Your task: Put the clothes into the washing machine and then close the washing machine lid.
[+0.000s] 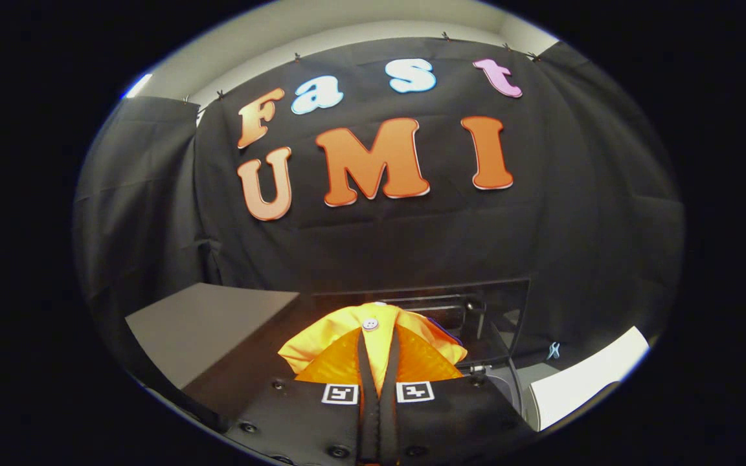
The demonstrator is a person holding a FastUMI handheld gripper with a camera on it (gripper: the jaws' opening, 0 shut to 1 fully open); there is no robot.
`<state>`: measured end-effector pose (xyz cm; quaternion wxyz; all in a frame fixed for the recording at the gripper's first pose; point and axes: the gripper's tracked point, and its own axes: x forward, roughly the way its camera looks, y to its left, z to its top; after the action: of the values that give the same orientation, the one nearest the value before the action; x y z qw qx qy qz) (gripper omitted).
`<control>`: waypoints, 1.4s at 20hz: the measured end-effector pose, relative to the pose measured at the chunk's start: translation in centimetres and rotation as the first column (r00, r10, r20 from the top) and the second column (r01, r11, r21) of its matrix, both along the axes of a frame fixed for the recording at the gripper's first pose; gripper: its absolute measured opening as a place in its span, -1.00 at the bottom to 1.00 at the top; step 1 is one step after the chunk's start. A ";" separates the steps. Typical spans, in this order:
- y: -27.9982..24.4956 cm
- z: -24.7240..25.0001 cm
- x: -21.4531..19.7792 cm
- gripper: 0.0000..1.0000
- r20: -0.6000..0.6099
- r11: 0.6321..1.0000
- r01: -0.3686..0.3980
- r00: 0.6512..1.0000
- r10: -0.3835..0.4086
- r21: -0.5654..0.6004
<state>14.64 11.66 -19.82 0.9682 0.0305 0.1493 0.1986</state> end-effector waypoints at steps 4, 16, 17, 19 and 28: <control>-1.8 -7.5 2.7 -0.84 -0.124 1.000 0.009 0.992 -0.011 -0.019; -2.4 -25.6 6.6 -0.84 -0.437 0.990 -0.027 0.899 -0.038 -0.142; -2.4 -26.5 6.7 -0.83 -0.454 0.988 -0.021 0.889 -0.052 -0.154; -2.5 -27.6 7.0 -0.84 -0.483 0.987 -0.018 0.873 -0.063 -0.161; -2.5 -28.3 6.6 0.68 -0.512 0.984 -0.026 0.856 -0.069 -0.176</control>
<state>21.23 9.20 -48.12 0.8936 -0.0016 0.4199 0.1584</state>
